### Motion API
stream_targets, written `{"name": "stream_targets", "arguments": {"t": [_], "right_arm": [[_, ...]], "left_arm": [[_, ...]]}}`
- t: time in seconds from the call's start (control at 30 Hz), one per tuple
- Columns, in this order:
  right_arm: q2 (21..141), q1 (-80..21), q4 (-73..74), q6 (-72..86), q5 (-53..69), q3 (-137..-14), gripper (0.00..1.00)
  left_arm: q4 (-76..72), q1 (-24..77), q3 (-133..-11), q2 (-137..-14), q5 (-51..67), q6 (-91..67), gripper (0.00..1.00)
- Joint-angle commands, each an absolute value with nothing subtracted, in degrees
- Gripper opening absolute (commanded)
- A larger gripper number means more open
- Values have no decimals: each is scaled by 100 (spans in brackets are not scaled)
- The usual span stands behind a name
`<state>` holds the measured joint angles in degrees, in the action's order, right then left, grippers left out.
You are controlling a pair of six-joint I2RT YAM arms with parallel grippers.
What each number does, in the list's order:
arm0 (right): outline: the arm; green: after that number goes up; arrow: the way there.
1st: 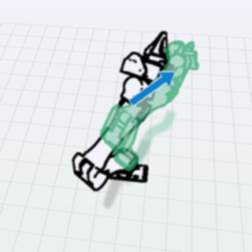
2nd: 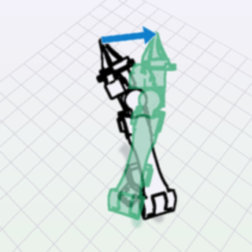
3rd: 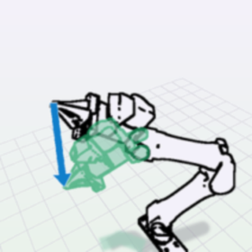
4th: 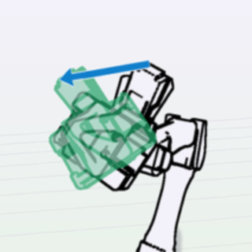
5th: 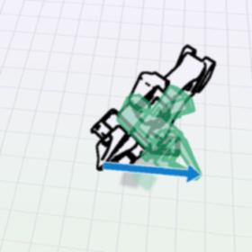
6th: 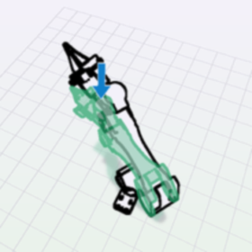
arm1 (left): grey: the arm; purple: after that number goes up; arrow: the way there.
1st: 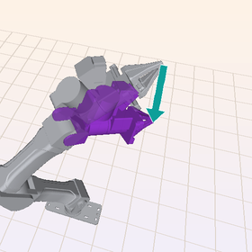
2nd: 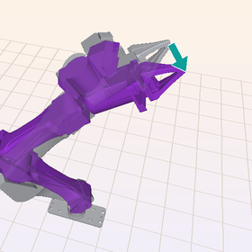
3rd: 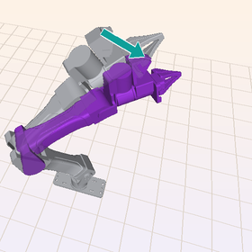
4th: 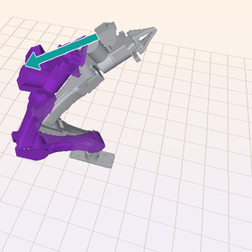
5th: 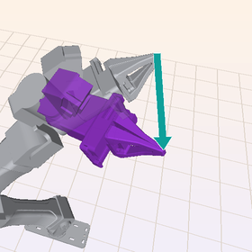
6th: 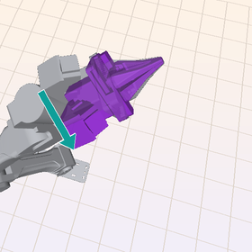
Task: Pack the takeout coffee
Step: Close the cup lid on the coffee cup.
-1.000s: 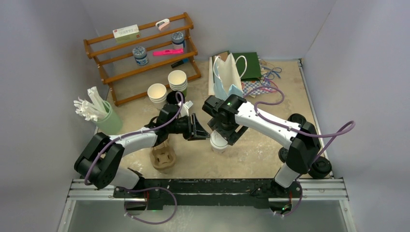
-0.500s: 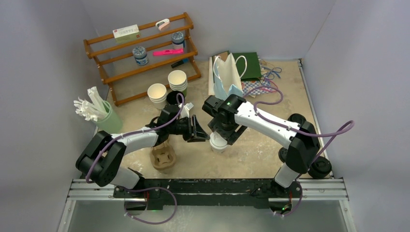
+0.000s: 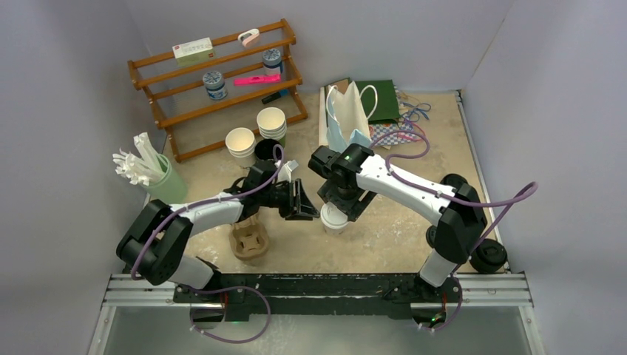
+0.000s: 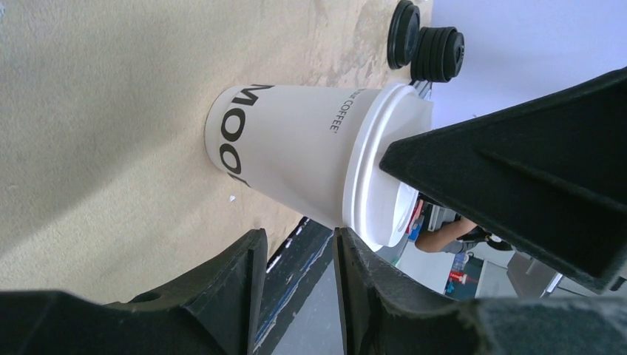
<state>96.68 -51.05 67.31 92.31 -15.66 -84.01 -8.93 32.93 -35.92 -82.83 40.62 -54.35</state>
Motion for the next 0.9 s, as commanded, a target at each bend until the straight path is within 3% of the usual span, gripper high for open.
{"name": "stream_targets", "arguments": {"t": [0.0, 0.53, 0.87], "right_arm": [[9818, -5123, 6733, 9168, -1765, -8102, 80], [9906, -5174, 6279, 9017, -1784, -7786, 80], [9953, -5176, 6174, 8902, -1767, -7857, 80]], "left_arm": [[-780, 3369, -3757, -8296, 4001, -5222, 41], [-2008, 3375, -3103, -7709, 4209, -5950, 44], [-2606, 3671, -3066, -8102, 4342, -6241, 45]]}}
